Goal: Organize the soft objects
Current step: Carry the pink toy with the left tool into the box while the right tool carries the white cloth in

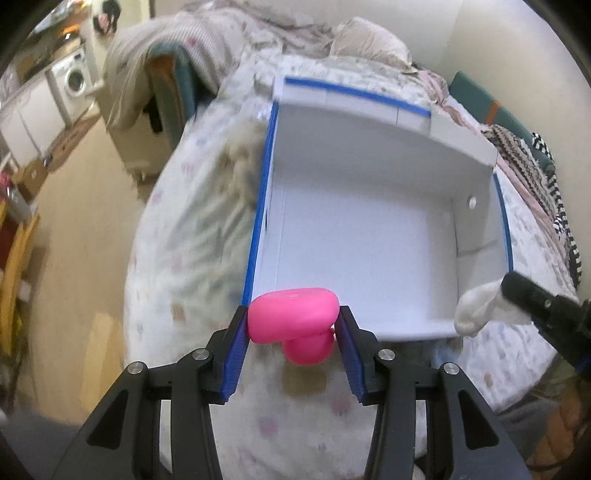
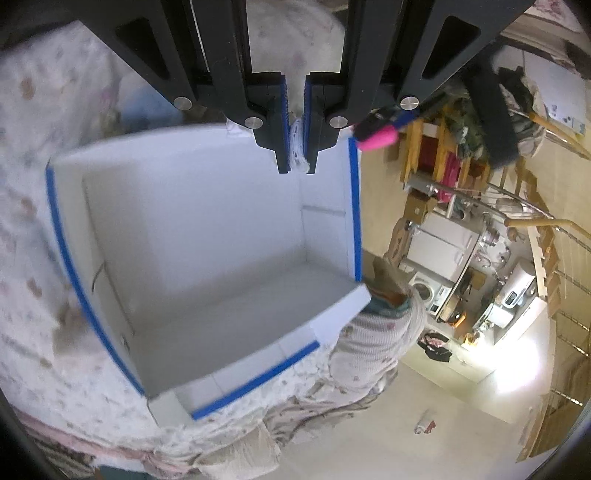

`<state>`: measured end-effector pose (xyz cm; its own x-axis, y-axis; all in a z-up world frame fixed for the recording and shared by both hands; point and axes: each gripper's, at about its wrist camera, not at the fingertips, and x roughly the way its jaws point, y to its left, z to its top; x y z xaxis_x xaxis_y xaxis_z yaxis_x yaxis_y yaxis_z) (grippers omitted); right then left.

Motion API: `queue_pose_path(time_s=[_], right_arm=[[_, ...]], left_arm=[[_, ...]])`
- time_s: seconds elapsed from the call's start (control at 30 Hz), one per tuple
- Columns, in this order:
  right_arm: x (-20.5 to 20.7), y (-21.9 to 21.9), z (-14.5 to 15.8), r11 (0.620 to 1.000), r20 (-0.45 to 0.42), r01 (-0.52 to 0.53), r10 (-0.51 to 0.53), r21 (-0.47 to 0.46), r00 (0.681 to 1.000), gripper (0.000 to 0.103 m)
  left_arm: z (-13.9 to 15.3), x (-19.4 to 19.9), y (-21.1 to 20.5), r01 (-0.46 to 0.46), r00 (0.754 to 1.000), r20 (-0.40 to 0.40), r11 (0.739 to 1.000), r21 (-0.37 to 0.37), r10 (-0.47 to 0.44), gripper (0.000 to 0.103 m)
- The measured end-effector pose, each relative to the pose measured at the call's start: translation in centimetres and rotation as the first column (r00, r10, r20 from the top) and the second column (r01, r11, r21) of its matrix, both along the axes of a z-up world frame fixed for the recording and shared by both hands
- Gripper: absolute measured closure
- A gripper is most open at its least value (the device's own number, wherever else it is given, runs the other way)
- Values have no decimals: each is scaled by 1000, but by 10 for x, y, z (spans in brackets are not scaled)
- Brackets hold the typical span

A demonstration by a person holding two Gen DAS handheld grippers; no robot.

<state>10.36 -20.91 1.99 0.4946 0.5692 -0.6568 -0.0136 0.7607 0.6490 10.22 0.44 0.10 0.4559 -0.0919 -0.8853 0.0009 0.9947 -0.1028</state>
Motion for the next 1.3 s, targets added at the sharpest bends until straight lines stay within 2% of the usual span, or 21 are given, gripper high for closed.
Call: queue_pose_path(time_s=[0.2,0.43,0.53,0.73,0.87,1.3], right_arm=[[30,-13,-9,999,26,20,-19,-44,999,95],[48,-18,-43,997,3,38,-38,-68,999,95],[53,-15,-59,996,-25,34,-36,-87,999,95],[60,-11,-76,989,-55,19,-27,-149,998,95],[62,-8,-85,984,-80,4,-18,-176,997,95],[65,8,-107,971,-167,-46,6,-235,986,95]], left_arm=[[6,45,-10,38,999,17,998,41,-39,60],[-28,76,-33,110,994,-8,992,67,-110,60],[-48,80,-40,129,992,-16,988,82,-129,60],[-72,87,-40,112,993,-51,990,80,-108,60],[-75,87,-43,130,992,-21,984,119,-128,60],[-73,89,-53,158,987,10,979,127,-160,60]])
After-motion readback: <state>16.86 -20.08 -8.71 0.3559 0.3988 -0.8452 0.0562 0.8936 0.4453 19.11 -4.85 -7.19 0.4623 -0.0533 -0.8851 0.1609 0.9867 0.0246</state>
